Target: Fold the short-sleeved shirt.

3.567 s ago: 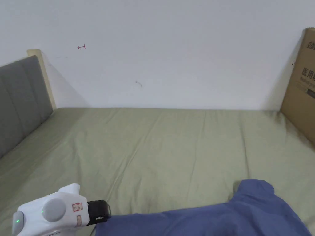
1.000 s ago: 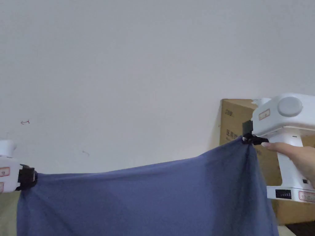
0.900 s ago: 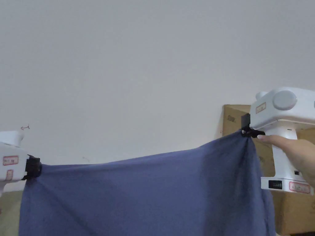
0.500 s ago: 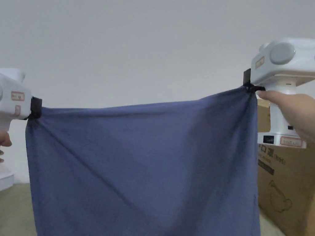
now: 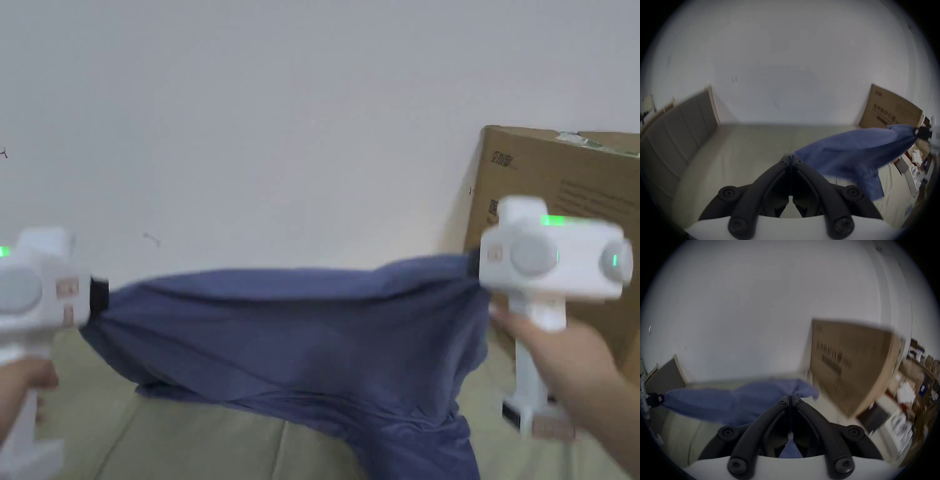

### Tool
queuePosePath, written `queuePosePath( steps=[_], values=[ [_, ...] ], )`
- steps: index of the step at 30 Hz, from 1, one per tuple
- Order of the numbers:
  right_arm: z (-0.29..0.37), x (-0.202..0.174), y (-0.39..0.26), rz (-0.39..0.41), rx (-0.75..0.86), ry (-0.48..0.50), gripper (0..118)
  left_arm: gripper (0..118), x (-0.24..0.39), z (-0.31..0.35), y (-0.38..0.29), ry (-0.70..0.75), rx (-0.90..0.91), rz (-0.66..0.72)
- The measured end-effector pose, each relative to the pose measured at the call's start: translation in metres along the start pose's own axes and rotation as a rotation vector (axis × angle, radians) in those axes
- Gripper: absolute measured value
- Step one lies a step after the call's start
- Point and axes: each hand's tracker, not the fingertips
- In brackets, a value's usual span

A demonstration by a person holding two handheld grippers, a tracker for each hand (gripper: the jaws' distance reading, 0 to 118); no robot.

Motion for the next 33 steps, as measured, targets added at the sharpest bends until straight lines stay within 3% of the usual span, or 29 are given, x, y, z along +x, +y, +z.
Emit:
queuePosePath(
  steps=[1, 5, 8, 10, 11, 13, 15, 20, 23, 28, 29, 31, 32, 33],
  values=[
    [-0.002, 0.007, -0.041, -0.018, -0.048, 0.034, 3, 0, -0.003, -0.002, -0.036, -0.029, -0.055, 0.034],
    [0.013, 0.039, -0.197, 0.035, -0.321, 0.027, 3, 0, -0.015, 0.019, -0.173, -0.062, -0.291, 0.095],
    [0.072, 0.059, -0.277, 0.044, -0.396, 0.046, 3, 0, -0.029, 0.073, -0.247, -0.097, -0.362, 0.096],
    [0.12, 0.076, -0.306, 0.054, -0.435, 0.146, 3, 0, -0.044, 0.11, -0.282, -0.093, -0.386, 0.093],
    [0.146, 0.083, -0.32, 0.097, -0.413, 0.137, 3, 0, -0.051, 0.135, -0.297, -0.093, -0.394, 0.088],
    [0.186, 0.1, -0.34, 0.159, -0.469, 0.148, 3, 0, -0.06, 0.18, -0.322, -0.091, -0.404, 0.045],
    [0.229, 0.122, -0.354, 0.1, -0.48, 0.159, 3, 0, -0.068, 0.222, -0.341, -0.061, -0.403, -0.005],
    [0.3, 0.161, -0.374, -0.042, -0.498, 0.164, 3, 0, -0.085, 0.293, -0.369, -0.066, -0.387, 0.025],
    [0.311, 0.172, -0.388, -0.053, -0.553, 0.158, 3, 0, -0.094, 0.317, -0.38, -0.059, -0.372, 0.085],
    [0.305, 0.164, -0.392, -0.052, -0.585, 0.137, 3, 1, -0.093, 0.331, -0.389, -0.073, -0.368, 0.068],
    [0.305, 0.163, -0.389, -0.062, -0.583, 0.14, 16, 1, -0.089, 0.334, -0.389, -0.076, -0.359, 0.074],
    [0.308, 0.162, -0.384, -0.098, -0.547, 0.145, 63, 1, -0.091, 0.338, -0.386, -0.107, -0.33, 0.163],
    [0.31, 0.162, -0.379, -0.123, -0.526, 0.143, 95, 1, -0.096, 0.336, -0.384, -0.17, -0.366, 0.26],
    [0.313, 0.162, -0.375, -0.145, -0.507, 0.142, 109, 1, -0.099, 0.337, -0.385, -0.2, -0.361, 0.33]
  ],
)
